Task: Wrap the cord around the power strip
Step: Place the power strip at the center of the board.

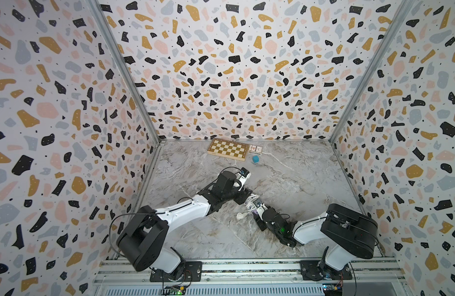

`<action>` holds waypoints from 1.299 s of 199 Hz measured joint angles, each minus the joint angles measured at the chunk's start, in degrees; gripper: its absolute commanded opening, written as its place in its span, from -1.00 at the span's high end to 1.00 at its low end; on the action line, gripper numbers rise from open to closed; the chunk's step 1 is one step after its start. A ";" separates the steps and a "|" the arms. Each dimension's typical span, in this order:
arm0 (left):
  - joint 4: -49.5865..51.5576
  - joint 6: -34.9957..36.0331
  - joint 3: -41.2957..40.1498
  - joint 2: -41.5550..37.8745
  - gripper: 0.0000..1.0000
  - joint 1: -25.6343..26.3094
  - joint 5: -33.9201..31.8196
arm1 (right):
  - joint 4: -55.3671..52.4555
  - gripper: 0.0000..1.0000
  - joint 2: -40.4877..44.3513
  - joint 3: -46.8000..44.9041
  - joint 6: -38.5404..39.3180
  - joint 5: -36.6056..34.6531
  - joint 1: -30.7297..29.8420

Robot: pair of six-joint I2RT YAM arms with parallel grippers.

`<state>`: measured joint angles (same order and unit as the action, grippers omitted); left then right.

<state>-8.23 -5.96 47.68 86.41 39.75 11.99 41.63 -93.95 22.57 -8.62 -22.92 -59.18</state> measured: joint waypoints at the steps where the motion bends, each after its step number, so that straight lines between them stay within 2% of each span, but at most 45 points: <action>1: -0.07 -0.24 -0.04 0.26 0.09 0.00 0.20 | 0.00 1.00 -0.02 0.00 0.00 -0.07 -0.02; 50: -3.56 -5.97 -2.91 5.86 0.56 1.09 5.62 | -0.22 1.00 -0.11 0.04 -1.49 -1.16 -0.72; 87: -10.45 -7.34 -5.09 8.35 0.78 1.36 6.64 | -0.26 0.98 -0.52 0.22 -3.23 -1.64 -0.96; 98: -13.33 -7.74 -6.40 8.70 0.82 1.36 6.51 | -0.15 0.81 -0.63 0.22 -3.74 -1.92 -1.09; 117: -17.51 -8.37 -8.37 9.42 0.85 1.38 6.19 | -0.17 0.22 -0.55 0.20 -4.22 -2.21 -1.29; 132: -19.45 -8.55 -9.14 9.77 0.86 1.55 6.08 | -0.39 0.06 0.04 -0.22 -4.39 -2.19 -1.33; 163: -21.97 -8.52 -9.18 10.95 0.89 2.32 6.58 | -3.10 -0.56 3.72 -1.86 -3.63 -0.63 -1.44; 192: -22.27 -8.28 -9.18 11.41 0.91 2.32 6.58 | -5.46 -0.88 9.01 -3.10 -2.86 3.17 -1.81; 213: -22.43 -8.22 -9.20 11.50 0.94 2.32 6.54 | -6.56 -0.87 12.90 -4.00 -2.64 4.83 -1.90; 225: -22.60 -8.20 -9.35 11.47 0.95 2.32 6.54 | -6.69 -0.73 15.15 -5.09 -2.67 5.40 -1.88; 247: -22.99 -8.15 -9.57 11.47 0.96 2.32 6.47 | -8.96 -0.24 20.33 -6.34 -2.73 6.38 -0.85; 259: -23.02 -7.98 -9.73 11.43 0.97 2.29 6.36 | -10.97 0.15 23.50 -6.23 -2.43 6.78 0.00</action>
<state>-31.24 -13.93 37.95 97.84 42.04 18.35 30.65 -70.46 16.34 -11.05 -16.14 -59.18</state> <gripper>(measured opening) 0.104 0.596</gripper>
